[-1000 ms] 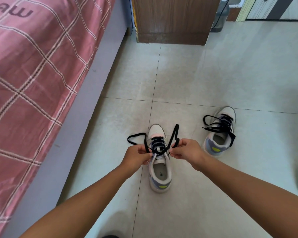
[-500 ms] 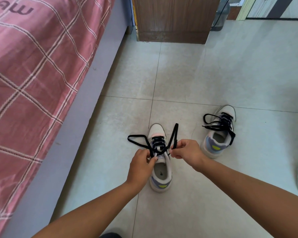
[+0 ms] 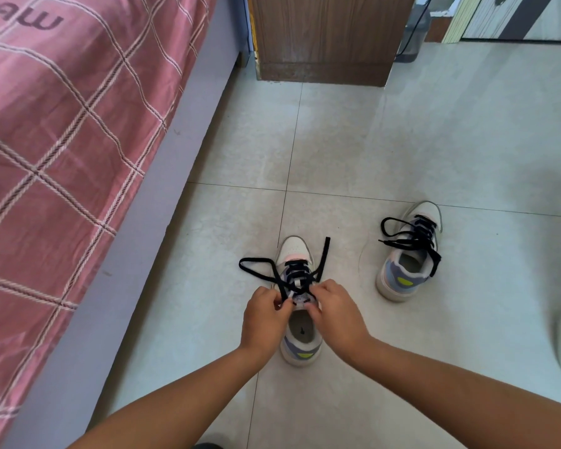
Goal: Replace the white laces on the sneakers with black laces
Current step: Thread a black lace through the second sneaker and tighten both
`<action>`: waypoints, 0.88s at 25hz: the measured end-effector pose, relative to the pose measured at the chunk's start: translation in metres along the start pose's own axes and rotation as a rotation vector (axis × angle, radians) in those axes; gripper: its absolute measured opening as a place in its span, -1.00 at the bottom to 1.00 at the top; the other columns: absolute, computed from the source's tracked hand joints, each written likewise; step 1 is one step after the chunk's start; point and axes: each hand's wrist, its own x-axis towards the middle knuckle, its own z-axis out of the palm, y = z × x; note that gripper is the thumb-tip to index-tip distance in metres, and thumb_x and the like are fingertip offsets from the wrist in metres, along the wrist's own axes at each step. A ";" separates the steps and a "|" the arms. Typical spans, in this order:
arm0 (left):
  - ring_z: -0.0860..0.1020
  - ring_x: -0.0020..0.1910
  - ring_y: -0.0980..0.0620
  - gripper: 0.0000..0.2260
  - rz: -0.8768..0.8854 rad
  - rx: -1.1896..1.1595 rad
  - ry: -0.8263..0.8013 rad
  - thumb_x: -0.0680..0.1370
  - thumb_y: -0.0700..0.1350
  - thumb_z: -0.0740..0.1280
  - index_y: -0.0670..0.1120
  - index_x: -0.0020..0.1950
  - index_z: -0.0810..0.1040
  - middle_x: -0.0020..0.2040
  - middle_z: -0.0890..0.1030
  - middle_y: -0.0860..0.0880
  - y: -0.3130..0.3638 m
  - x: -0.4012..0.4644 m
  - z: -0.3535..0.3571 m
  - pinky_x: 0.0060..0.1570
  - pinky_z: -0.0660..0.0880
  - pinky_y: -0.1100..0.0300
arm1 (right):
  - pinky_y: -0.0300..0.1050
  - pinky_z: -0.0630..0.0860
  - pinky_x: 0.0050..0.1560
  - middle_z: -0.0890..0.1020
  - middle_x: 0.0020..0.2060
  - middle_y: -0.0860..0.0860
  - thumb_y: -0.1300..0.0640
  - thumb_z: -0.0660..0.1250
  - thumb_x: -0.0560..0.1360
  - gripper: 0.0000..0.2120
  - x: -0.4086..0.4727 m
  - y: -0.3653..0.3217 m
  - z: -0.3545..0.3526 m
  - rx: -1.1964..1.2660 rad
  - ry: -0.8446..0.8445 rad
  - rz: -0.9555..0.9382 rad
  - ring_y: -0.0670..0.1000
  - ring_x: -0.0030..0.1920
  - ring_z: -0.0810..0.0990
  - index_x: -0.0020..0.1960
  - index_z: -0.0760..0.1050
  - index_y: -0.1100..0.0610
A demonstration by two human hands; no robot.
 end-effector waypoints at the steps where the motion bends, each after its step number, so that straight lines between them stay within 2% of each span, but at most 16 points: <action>1: 0.37 -0.33 0.14 -0.72 -0.007 0.003 -0.006 0.54 -0.10 0.32 -0.04 -0.35 0.36 -0.27 0.38 0.06 0.000 0.001 0.000 -0.35 0.30 0.39 | -0.16 0.49 -0.27 0.57 -0.24 0.08 0.26 0.54 0.25 -0.55 -0.002 0.002 0.003 -0.130 0.034 -0.126 0.06 -0.27 0.56 0.11 0.52 0.26; 2: 0.36 -0.34 0.14 -0.70 -0.008 0.016 -0.017 0.55 -0.08 0.32 -0.03 -0.36 0.34 -0.28 0.38 0.06 0.000 0.001 -0.001 -0.37 0.28 0.38 | -0.16 0.47 -0.37 0.56 -0.31 0.07 0.28 0.58 0.13 -0.44 -0.002 0.008 0.006 -0.250 0.059 -0.246 0.04 -0.36 0.54 0.09 0.50 0.24; 3: 0.36 -0.35 0.13 -0.69 -0.004 0.029 -0.028 0.55 -0.06 0.31 -0.04 -0.36 0.33 -0.29 0.38 0.05 0.000 0.002 -0.001 -0.37 0.27 0.37 | -0.16 0.45 -0.41 0.55 -0.35 0.06 0.29 0.60 0.05 -0.44 -0.001 0.009 0.004 -0.328 0.027 -0.337 0.04 -0.40 0.51 0.02 0.51 0.21; 5: 0.36 -0.34 0.09 -0.68 0.003 0.029 -0.051 0.55 -0.03 0.31 -0.07 -0.36 0.34 -0.31 0.39 0.03 -0.002 0.005 -0.003 -0.36 0.26 0.32 | -0.16 0.42 -0.45 0.52 -0.38 0.06 0.27 0.60 -0.01 -0.60 0.002 0.005 -0.006 -0.439 -0.063 -0.423 0.04 -0.43 0.49 -0.23 0.55 0.17; 7: 0.34 -0.36 0.11 -0.66 0.002 0.015 -0.069 0.55 -0.03 0.31 -0.06 -0.38 0.32 -0.33 0.38 0.03 -0.003 0.007 -0.005 -0.37 0.26 0.33 | -0.16 0.39 -0.51 0.51 -0.43 0.06 0.26 0.60 -0.06 -0.65 0.002 0.002 -0.006 -0.516 -0.125 -0.406 0.03 -0.47 0.48 -0.35 0.54 0.15; 9: 0.33 -0.38 0.13 -0.65 -0.006 0.017 -0.079 0.54 -0.04 0.32 -0.05 -0.40 0.31 -0.36 0.38 0.03 -0.003 0.008 -0.008 -0.39 0.27 0.34 | -0.15 0.39 -0.52 0.52 -0.43 0.06 0.26 0.59 -0.08 -0.62 0.008 -0.003 -0.007 -0.503 -0.147 -0.381 0.03 -0.47 0.49 -0.31 0.55 0.15; 11: 0.35 -0.39 0.12 -0.66 -0.020 -0.001 -0.090 0.54 -0.04 0.34 -0.09 -0.40 0.36 -0.37 0.42 -0.01 -0.005 0.010 -0.008 -0.38 0.30 0.32 | -0.11 0.47 -0.38 0.57 -0.30 0.10 0.24 0.58 0.08 -0.65 0.013 -0.010 -0.012 -0.545 -0.207 -0.393 0.08 -0.31 0.56 -0.18 0.57 0.17; 12: 0.38 -0.38 0.08 -0.67 -0.032 -0.025 -0.101 0.53 -0.03 0.34 -0.13 -0.38 0.39 -0.37 0.46 -0.07 -0.006 0.011 -0.007 -0.35 0.37 0.26 | -0.09 0.49 -0.26 0.58 -0.19 0.12 0.22 0.54 0.21 -0.71 0.015 -0.012 -0.015 -0.578 -0.221 -0.401 0.10 -0.19 0.57 -0.10 0.57 0.18; 13: 0.41 -0.37 0.04 -0.68 -0.046 -0.055 -0.109 0.52 -0.03 0.35 -0.18 -0.35 0.43 -0.35 0.49 -0.14 -0.006 0.011 -0.007 -0.30 0.46 0.12 | -0.06 0.48 -0.16 0.57 -0.11 0.15 0.21 0.48 0.31 -0.74 0.017 -0.011 -0.014 -0.622 -0.202 -0.401 0.13 -0.09 0.56 -0.02 0.56 0.20; 14: 0.43 -0.36 0.02 -0.68 -0.062 -0.085 -0.113 0.52 -0.04 0.36 -0.22 -0.33 0.47 -0.33 0.52 -0.21 -0.007 0.012 -0.007 -0.25 0.51 0.00 | -0.04 0.48 -0.12 0.55 -0.07 0.17 0.21 0.45 0.35 -0.75 0.018 -0.012 -0.014 -0.624 -0.198 -0.382 0.15 -0.04 0.54 0.01 0.55 0.22; 15: 0.44 -0.36 0.00 -0.67 -0.078 -0.113 -0.110 0.51 -0.03 0.37 -0.26 -0.31 0.49 -0.32 0.54 -0.24 -0.008 0.013 -0.006 -0.23 0.53 -0.08 | -0.03 0.48 -0.15 0.56 -0.11 0.18 0.21 0.47 0.31 -0.75 0.018 -0.013 -0.016 -0.593 -0.198 -0.377 0.15 -0.08 0.55 -0.03 0.56 0.22; 17: 0.47 -0.38 0.00 -0.66 -0.128 -0.176 -0.113 0.51 -0.05 0.38 -0.27 -0.33 0.49 -0.37 0.53 -0.22 -0.007 0.015 -0.006 -0.22 0.57 -0.11 | -0.09 0.45 -0.34 0.55 -0.31 0.10 0.20 0.47 0.23 -0.85 0.016 -0.006 -0.011 -0.547 -0.104 -0.472 0.09 -0.30 0.54 -0.24 0.54 0.16; 18: 0.49 -0.39 -0.01 -0.67 -0.153 -0.207 -0.114 0.51 -0.07 0.39 -0.24 -0.36 0.47 -0.43 0.50 -0.16 -0.005 0.015 -0.006 -0.23 0.59 -0.09 | -0.11 0.43 -0.36 0.54 -0.34 0.08 0.22 0.39 0.30 -0.94 0.016 -0.002 -0.011 -0.525 -0.047 -0.539 0.07 -0.34 0.51 -0.27 0.51 0.14; 20: 0.52 -0.41 -0.02 -0.67 -0.181 -0.241 -0.110 0.51 -0.10 0.39 -0.18 -0.40 0.43 -0.47 0.46 -0.07 -0.001 0.013 -0.006 -0.25 0.60 -0.02 | -0.13 0.45 -0.34 0.54 -0.30 0.07 0.29 0.28 0.38 -0.94 0.014 0.012 -0.006 -0.480 0.010 -0.674 0.05 -0.33 0.50 -0.22 0.48 0.16; 22: 0.53 -0.38 -0.04 -0.70 -0.206 -0.277 -0.111 0.51 -0.11 0.39 -0.23 -0.35 0.47 -0.42 0.48 -0.11 0.000 0.013 -0.003 -0.31 0.60 0.07 | -0.19 0.45 -0.26 0.55 -0.29 0.07 0.37 0.42 0.28 -0.83 0.019 0.017 -0.003 -0.299 -0.004 -0.614 0.05 -0.32 0.51 -0.20 0.49 0.19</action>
